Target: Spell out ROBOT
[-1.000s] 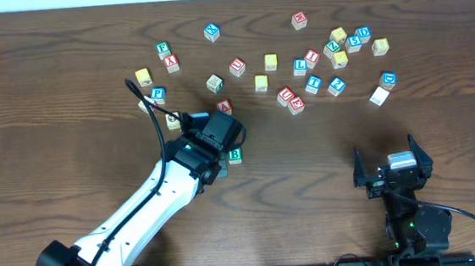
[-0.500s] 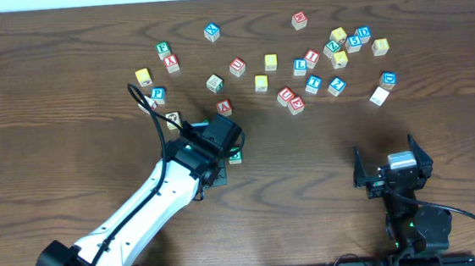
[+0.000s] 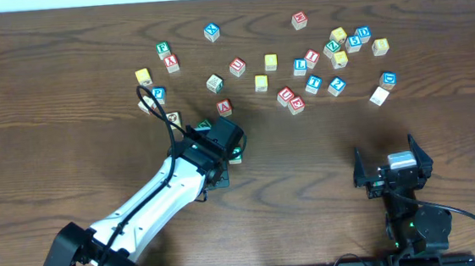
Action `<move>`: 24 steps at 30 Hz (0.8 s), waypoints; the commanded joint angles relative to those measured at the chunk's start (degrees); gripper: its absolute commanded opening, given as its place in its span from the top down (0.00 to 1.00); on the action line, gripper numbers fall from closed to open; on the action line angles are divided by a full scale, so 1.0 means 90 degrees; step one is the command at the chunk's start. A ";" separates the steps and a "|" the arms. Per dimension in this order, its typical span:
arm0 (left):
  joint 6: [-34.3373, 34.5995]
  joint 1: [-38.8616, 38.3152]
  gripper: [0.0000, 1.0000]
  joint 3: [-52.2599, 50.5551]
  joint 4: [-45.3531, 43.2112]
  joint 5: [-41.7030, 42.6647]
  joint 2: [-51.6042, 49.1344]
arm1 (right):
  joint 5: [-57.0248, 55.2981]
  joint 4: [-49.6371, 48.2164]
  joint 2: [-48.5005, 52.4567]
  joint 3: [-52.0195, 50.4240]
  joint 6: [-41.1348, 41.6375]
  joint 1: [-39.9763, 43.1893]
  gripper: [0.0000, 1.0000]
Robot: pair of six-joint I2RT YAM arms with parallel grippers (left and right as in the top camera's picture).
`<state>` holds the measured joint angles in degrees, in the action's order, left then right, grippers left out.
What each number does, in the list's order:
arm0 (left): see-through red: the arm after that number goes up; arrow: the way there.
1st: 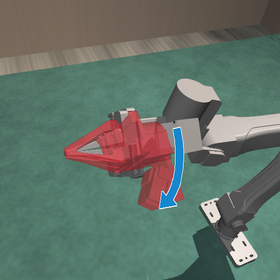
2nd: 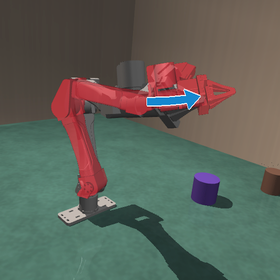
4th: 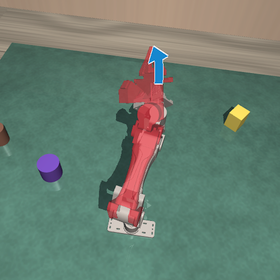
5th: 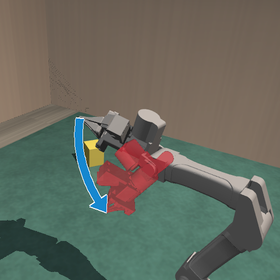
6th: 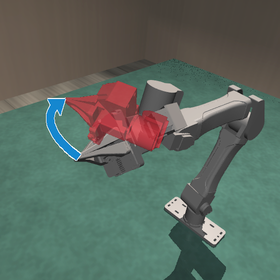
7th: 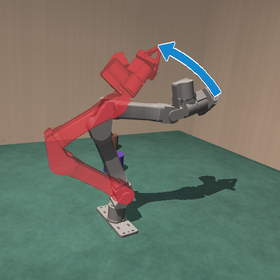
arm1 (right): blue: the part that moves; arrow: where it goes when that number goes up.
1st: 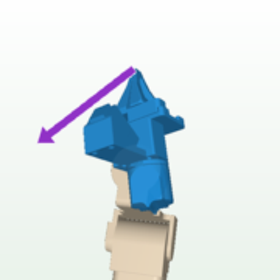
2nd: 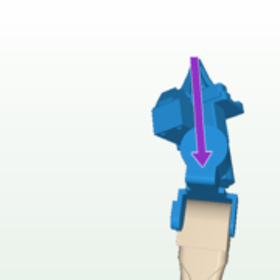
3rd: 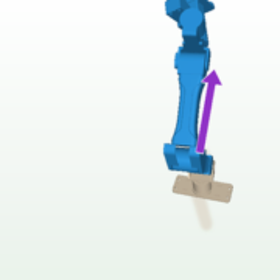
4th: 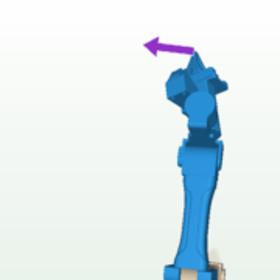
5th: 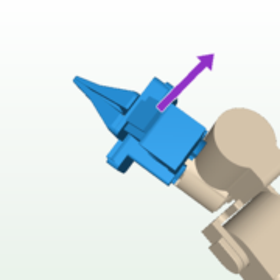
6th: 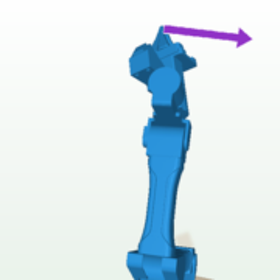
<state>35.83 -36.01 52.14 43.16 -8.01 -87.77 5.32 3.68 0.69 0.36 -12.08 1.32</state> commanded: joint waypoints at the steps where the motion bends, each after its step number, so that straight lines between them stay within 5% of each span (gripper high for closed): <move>1: 0.0051 0.0024 0.93 -0.0090 -0.0066 0.0010 -0.0085 | -0.0027 0.0034 -0.0034 -0.0005 0.0100 0.0019 0.01; 24: 0.0075 0.0024 0.92 -0.0117 -0.0673 0.0007 -0.0874 | -0.0027 0.0034 -0.0034 -0.0005 0.0100 0.0019 0.01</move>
<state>36.03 -36.01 51.96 37.50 -7.79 -95.15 5.32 3.68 0.69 0.36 -12.08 1.32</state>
